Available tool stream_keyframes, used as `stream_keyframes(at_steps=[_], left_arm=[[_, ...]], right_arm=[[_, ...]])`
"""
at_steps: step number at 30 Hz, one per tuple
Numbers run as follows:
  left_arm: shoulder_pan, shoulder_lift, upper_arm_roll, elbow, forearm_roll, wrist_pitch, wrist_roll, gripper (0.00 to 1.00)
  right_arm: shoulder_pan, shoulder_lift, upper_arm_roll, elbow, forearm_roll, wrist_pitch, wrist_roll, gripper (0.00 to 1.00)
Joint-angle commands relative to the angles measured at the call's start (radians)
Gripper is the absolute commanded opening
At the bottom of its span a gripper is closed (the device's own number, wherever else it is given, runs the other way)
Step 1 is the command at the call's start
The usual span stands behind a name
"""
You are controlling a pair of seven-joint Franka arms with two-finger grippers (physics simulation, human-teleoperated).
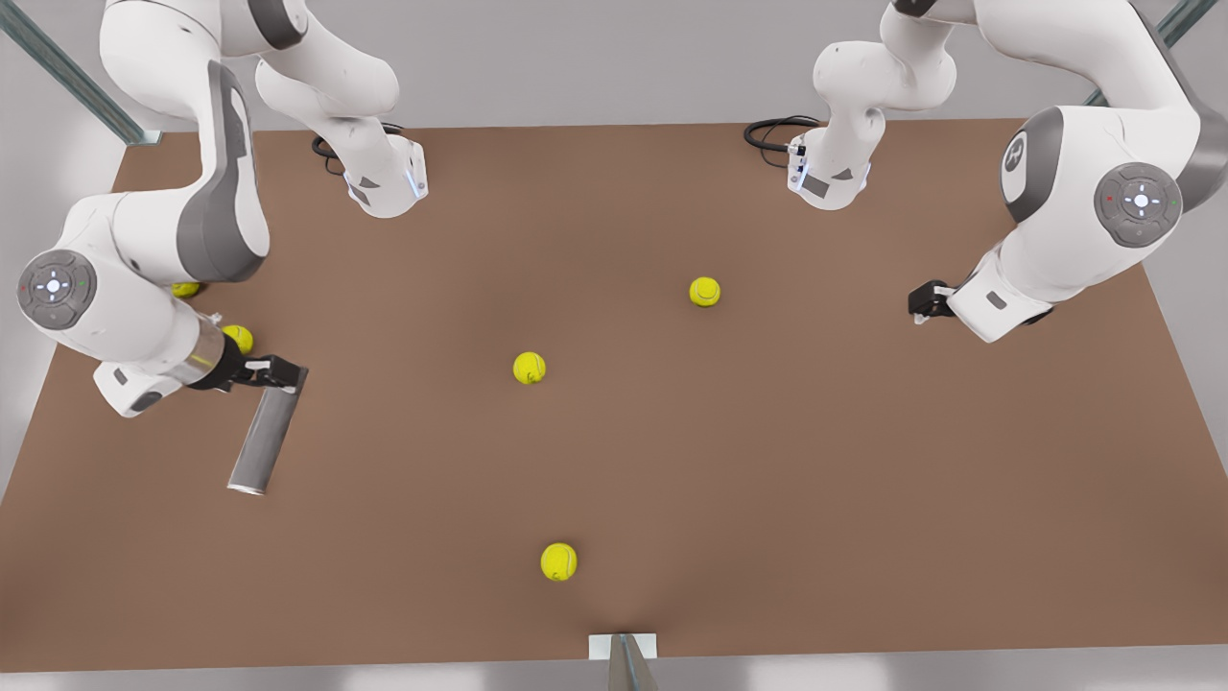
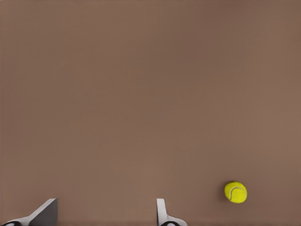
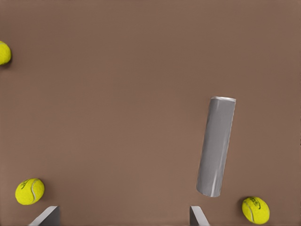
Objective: Put the tennis tube upright
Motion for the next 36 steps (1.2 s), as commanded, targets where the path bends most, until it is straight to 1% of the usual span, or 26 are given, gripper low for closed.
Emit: stream_keyframes(at_steps=[1, 3, 4, 6, 9, 11, 13, 16, 17, 19, 20, 21, 22, 25, 28, 29, 31, 36], left_arm=[[0.000, 0.000, 0.000, 0.000, 0.003, -0.001, 0.000, 1.00], [0.000, 0.000, 0.000, 0.000, 0.003, -0.002, 0.000, 1.00], [0.000, 0.000, 0.000, 0.000, 0.003, -0.002, 0.000, 1.00], [0.000, 0.009, 0.000, 0.000, 0.003, -0.002, 0.002, 1.00], [0.000, 0.009, 0.000, 0.000, 0.003, -0.001, 0.005, 1.00], [0.000, 0.031, 0.000, 0.000, 0.003, 0.004, 0.006, 1.00], [-0.002, 0.037, 0.000, 0.000, 0.006, 0.002, 0.005, 1.00], [-0.022, 0.049, 0.000, 0.000, 0.006, -0.001, 0.006, 1.00], [-0.022, 0.052, 0.000, 0.000, 0.006, 0.001, 0.006, 1.00], [-0.022, 0.052, 0.000, 0.000, 0.006, 0.001, 0.006, 1.00], [-0.022, 0.052, 0.002, -0.003, 0.006, 0.001, 0.006, 1.00], [-0.022, 0.054, 0.002, -0.003, 0.006, -0.001, 0.006, 1.00], [-0.022, 0.054, 0.000, -0.003, 0.006, -0.001, 0.006, 1.00], [-0.022, 0.055, 0.000, -0.005, 0.006, -0.002, 0.006, 1.00], [-0.022, 0.058, 0.000, -0.003, 0.006, -0.002, 0.006, 1.00], [-0.022, 0.058, 0.000, -0.003, 0.006, -0.002, 0.005, 1.00], [-0.022, 0.058, 0.000, -0.005, 0.006, -0.004, 0.005, 1.00], [-0.025, 0.058, 0.000, -0.005, 0.006, -0.007, 0.005, 1.00]], right_arm=[[0.005, -0.001, 0.000, 0.004, -0.001, -0.002, -0.002, 1.00], [0.013, 0.015, 0.000, 0.006, 0.002, -0.002, -0.027, 1.00], [0.025, 0.018, 0.000, -0.002, 0.001, -0.048, -0.021, 1.00], [0.016, 0.092, 0.000, 0.004, -0.003, -0.060, -0.022, 1.00], [-0.072, 0.145, -0.006, 0.008, -0.018, -0.088, -0.033, 1.00], [-0.136, 0.153, -0.006, 0.006, -0.016, -0.002, -0.019, 1.00], [-0.204, 0.196, -0.007, 0.004, -0.022, 0.116, -0.021, 1.00], [-0.195, 0.246, -0.006, -0.005, -0.009, 0.216, -0.016, 1.00], [-0.191, 0.245, -0.001, -0.032, -0.010, 0.216, -0.018, 1.00], [-0.198, 0.210, 0.002, -0.147, -0.010, 0.248, -0.021, 1.00], [-0.211, 0.133, 0.002, -0.311, -0.013, 0.413, -0.031, 1.00], [-0.228, 0.087, 0.000, -0.412, -0.013, 0.522, -0.028, 1.00], [-0.251, 0.064, 0.002, -0.463, -0.018, 0.559, -0.021, 1.00], [-0.251, 0.069, 0.000, -0.434, -0.029, 0.529, -0.024, 1.00], [-0.245, 0.078, 0.000, -0.437, -0.049, 0.529, 0.038, 1.00], [-0.248, 0.096, 0.000, -0.434, -0.075, 0.541, 0.038, 1.00], [-0.261, 0.188, -0.006, -0.358, -0.081, 0.542, 0.036, 1.00], [-0.274, 0.260, -0.007, -0.356, -0.082, 0.608, 0.035, 1.00]])
